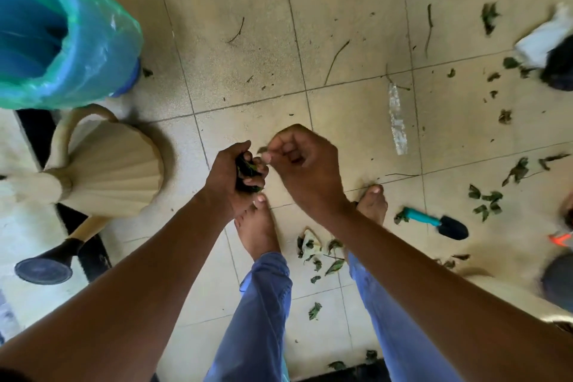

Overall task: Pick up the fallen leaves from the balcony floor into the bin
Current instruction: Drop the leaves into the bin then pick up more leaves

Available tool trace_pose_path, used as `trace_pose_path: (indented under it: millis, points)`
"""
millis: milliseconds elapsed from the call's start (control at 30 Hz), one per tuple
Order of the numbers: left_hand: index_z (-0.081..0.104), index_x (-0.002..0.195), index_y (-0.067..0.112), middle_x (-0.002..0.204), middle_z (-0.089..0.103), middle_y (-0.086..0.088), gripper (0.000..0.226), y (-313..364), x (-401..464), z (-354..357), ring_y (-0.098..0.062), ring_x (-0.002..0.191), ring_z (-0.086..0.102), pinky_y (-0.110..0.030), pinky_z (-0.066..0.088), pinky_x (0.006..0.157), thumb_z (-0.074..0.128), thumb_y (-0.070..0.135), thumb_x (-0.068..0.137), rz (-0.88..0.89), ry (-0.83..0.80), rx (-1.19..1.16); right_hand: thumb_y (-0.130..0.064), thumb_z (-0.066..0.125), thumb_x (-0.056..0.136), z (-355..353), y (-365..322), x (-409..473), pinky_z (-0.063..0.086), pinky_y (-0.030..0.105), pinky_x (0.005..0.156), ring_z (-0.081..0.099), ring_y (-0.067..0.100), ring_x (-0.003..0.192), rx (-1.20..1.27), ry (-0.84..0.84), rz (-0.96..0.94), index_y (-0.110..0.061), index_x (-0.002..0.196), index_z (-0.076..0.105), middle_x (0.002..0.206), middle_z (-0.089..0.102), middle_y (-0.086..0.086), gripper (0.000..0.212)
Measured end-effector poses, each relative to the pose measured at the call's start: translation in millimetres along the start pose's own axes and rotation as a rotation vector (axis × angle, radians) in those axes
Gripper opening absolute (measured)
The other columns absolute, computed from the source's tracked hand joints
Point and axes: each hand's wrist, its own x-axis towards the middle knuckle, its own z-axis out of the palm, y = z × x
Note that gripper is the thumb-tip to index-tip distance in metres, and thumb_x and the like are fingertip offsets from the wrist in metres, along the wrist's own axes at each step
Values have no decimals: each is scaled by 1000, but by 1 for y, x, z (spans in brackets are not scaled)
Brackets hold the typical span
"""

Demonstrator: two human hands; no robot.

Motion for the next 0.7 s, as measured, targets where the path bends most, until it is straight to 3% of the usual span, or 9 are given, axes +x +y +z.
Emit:
trace_pose_path:
  millis: [100, 167, 267, 367, 500, 600, 700]
  points:
    - [49, 67, 15, 62, 47, -2, 32, -5, -25, 32, -13, 47, 51, -17, 41, 41, 59, 27, 95, -19, -18, 95, -12, 75, 83, -7, -28, -17, 56, 34, 66, 65, 11, 70, -230, -32, -118, -14, 86, 71, 77, 70, -5, 6]
    - [42, 61, 17, 52, 38, 1, 41, -7, -40, 49, -12, 39, 44, -17, 41, 40, 60, 28, 96, -24, -19, 142, -14, 69, 84, -9, -34, -23, 52, 40, 62, 60, 19, 70, -433, -1, -188, -16, 84, 70, 78, 65, -1, 2]
    - [43, 54, 19, 48, 38, 2, 46, -11, -59, 66, -12, 42, 43, -22, 36, 46, 59, 29, 96, 25, -50, 318, -14, 62, 82, -19, -43, -30, 50, 35, 55, 58, 24, 77, -643, 81, -174, -15, 88, 71, 87, 60, 3, 11]
    - [49, 58, 19, 54, 44, 2, 39, -17, -68, 73, -14, 52, 47, -25, 36, 54, 63, 33, 92, 16, -54, 444, -10, 72, 76, -27, -54, -38, 42, 26, 51, 58, 25, 78, -748, 135, -105, -14, 87, 75, 87, 59, 4, 13]
    - [53, 58, 17, 56, 49, 0, 41, -27, -76, 78, -16, 57, 54, -26, 43, 61, 58, 34, 95, -43, -142, 408, -9, 77, 68, -28, -66, -54, 32, 23, 52, 58, 25, 75, -785, 122, -86, -11, 83, 75, 83, 60, 6, 15]
    - [50, 44, 18, 47, 47, 2, 59, -39, -82, 84, -12, 45, 53, -17, 44, 50, 45, 25, 102, -69, -190, 434, -7, 77, 64, -40, -68, -68, 34, 25, 58, 58, 27, 78, -761, 46, -112, -9, 83, 75, 84, 62, 8, 19]
    - [42, 38, 20, 40, 40, 4, 65, -50, -80, 90, -9, 32, 40, -13, 32, 37, 49, 23, 102, -114, -99, 453, -12, 64, 73, -56, -62, -87, 48, 30, 60, 59, 29, 75, -682, 44, -179, -9, 81, 74, 82, 61, 7, 13]
